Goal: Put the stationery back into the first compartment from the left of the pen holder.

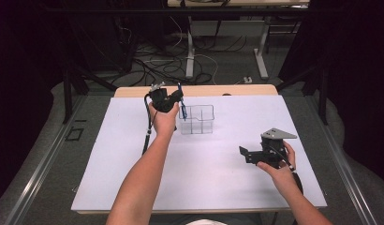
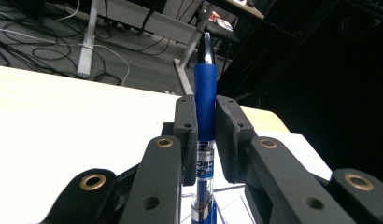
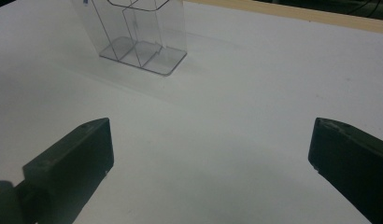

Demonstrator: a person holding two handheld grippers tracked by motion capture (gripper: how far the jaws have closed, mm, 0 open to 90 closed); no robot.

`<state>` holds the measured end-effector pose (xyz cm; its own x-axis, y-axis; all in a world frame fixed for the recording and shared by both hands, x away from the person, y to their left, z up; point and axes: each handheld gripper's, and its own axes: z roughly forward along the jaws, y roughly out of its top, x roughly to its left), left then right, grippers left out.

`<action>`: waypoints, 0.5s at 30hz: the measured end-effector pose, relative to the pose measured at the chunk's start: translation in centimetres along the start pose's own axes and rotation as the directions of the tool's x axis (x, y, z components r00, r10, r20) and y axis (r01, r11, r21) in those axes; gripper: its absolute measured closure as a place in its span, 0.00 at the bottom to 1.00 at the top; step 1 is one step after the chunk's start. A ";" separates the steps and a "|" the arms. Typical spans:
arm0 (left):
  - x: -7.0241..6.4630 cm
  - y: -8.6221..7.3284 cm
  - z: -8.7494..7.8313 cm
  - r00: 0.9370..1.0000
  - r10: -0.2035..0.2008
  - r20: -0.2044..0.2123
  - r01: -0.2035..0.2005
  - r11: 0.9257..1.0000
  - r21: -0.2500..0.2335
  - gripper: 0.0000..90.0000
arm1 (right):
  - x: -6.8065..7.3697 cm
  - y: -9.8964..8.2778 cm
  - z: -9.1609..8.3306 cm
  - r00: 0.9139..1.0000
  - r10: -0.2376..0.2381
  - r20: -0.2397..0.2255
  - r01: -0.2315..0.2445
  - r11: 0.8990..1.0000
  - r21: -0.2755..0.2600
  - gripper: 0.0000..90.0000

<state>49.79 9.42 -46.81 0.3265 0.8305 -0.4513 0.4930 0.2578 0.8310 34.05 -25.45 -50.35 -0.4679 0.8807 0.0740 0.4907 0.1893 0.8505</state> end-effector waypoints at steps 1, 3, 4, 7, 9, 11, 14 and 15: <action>0.0 0.0 0.0 1.000 0.010 -0.001 -0.010 1.000 0.004 0.88 | 0.0 0.0 0.0 1.000 0.000 0.001 0.000 1.000 0.000 0.00; -0.1 0.0 0.0 1.000 0.013 0.003 -0.013 1.000 0.009 0.88 | 0.0 0.0 0.0 1.000 -0.001 0.000 0.001 1.000 -0.001 0.00; -0.2 0.0 0.0 1.000 0.013 0.001 -0.013 1.000 0.014 0.88 | 0.0 0.0 0.0 1.000 0.001 0.000 -0.001 1.000 0.001 0.00; -0.3 -0.1 0.0 1.000 0.009 0.008 -0.009 0.999 0.045 0.87 | 0.0 0.0 0.0 1.000 0.002 0.001 -0.002 1.000 0.002 0.00; -0.4 -0.2 -0.1 1.000 0.009 0.018 -0.010 0.999 0.051 0.82 | 0.0 0.0 0.0 1.000 0.001 0.000 -0.001 1.000 0.002 0.00; -0.5 -0.1 -0.2 0.999 0.016 0.033 -0.018 0.997 0.071 0.74 | 0.0 0.0 0.0 1.000 0.000 0.000 0.000 1.000 0.002 0.00; -0.7 0.0 -0.5 0.999 0.031 0.038 -0.034 0.997 0.065 0.66 | 0.0 0.0 0.1 1.000 -0.002 0.005 0.002 1.000 0.003 0.00; -0.7 0.1 -0.7 0.999 0.039 0.038 -0.041 0.997 0.065 0.64 | 0.1 0.0 0.0 1.000 0.002 0.004 -0.002 1.000 0.004 0.00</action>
<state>49.09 9.23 -46.16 0.3756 0.8207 -0.4305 0.5302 0.1907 0.8262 34.05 -25.37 -50.36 -0.4642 0.8827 0.0735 0.4944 0.1894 0.8484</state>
